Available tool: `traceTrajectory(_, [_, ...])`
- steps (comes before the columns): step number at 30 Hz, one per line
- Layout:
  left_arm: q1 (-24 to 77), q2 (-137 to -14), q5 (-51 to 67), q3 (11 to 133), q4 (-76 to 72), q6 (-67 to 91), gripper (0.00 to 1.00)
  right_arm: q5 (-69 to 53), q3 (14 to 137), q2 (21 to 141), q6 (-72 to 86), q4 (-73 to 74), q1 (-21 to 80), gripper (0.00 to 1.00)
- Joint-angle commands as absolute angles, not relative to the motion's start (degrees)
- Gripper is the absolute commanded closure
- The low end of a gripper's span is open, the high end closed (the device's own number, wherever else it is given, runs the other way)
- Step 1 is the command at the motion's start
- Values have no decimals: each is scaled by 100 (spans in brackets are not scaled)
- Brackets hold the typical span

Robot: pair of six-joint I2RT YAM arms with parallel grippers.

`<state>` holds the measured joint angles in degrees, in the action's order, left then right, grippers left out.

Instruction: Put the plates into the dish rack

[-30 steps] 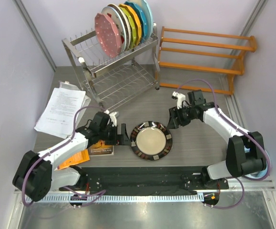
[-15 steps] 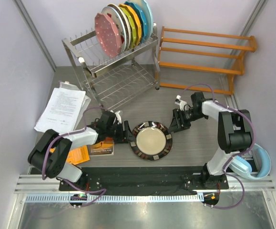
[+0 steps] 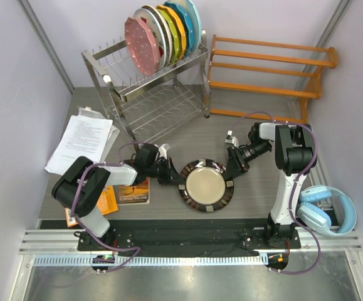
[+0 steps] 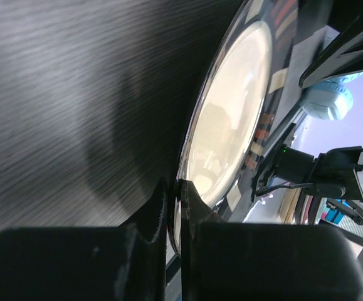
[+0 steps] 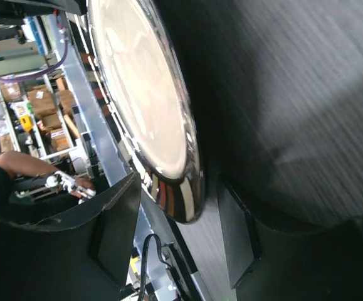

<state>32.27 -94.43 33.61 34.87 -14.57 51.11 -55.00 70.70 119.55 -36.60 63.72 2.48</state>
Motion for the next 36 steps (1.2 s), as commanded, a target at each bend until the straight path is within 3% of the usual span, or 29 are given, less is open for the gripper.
traceTrajectory(1, [3287,-9685,2980,3612,-1503,4878,100,-5853,7365,12067,-4456,7110,220,43])
traceTrajectory(11, [3498,-9914,2989,4078,-1643,4931,100,-5941,7725,12348,-4307,6943,597,43])
traceTrajectory(17, [3533,-9993,2900,4253,-1731,4966,100,-6020,7691,12603,-4315,6952,765,48])
traceTrajectory(23, [3542,-9985,2804,4315,-1565,4913,100,-6082,7585,12507,-4385,6970,765,72])
traceTrajectory(24, [3542,-9976,2786,4333,-1495,4800,100,-6082,7576,12385,-4403,6970,756,83])
traceTrajectory(26, [3542,-9906,2647,4420,-1205,4650,84,-6065,7550,12261,-4403,6978,721,98])
traceTrajectory(28, [3542,-9844,2584,4517,-802,4334,63,-6030,7602,12051,-4360,6987,703,99])
traceTrajectory(30, [3533,-9660,2619,4675,-520,4027,55,-5925,7664,11849,-4307,7040,686,99])
traceTrajectory(31, [3498,-9581,2724,4737,-179,3834,41,-5880,7734,11621,-4281,7066,677,99])
traceTrajectory(36, [3437,-8984,3269,5071,869,3113,30,-5538,8006,10935,-3991,7154,642,99])
